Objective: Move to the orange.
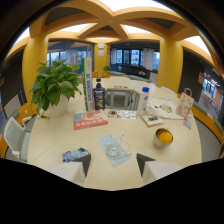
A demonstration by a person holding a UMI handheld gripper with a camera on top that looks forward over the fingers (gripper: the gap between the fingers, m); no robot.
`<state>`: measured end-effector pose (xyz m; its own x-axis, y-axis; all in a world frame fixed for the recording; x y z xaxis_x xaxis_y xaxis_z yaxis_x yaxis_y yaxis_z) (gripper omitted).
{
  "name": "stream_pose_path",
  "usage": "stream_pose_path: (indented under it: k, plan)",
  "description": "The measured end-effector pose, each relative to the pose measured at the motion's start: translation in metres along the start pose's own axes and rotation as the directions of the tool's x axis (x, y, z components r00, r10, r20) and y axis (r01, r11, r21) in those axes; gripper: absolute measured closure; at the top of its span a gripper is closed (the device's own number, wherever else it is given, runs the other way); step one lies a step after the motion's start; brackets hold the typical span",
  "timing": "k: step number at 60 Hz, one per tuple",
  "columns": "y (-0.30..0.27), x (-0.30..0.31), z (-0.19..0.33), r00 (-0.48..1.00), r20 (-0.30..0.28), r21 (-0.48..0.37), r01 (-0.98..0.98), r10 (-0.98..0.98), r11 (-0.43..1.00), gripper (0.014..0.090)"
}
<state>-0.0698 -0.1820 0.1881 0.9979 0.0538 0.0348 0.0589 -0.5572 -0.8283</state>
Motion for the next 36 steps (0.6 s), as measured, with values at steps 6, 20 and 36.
stream_pose_path:
  k: [6, 20, 36]
  plan:
    - [0.009, 0.010, -0.010, 1.000, -0.001, -0.005, -0.011, 0.011, 1.000, 0.0184]
    - [0.038, 0.074, -0.030, 0.998, -0.069, -0.037, -0.001, -0.001, 0.999, 0.0185]
    - [0.035, 0.165, 0.002, 0.992, -0.121, -0.060, 0.017, -0.024, 0.998, 0.0181]
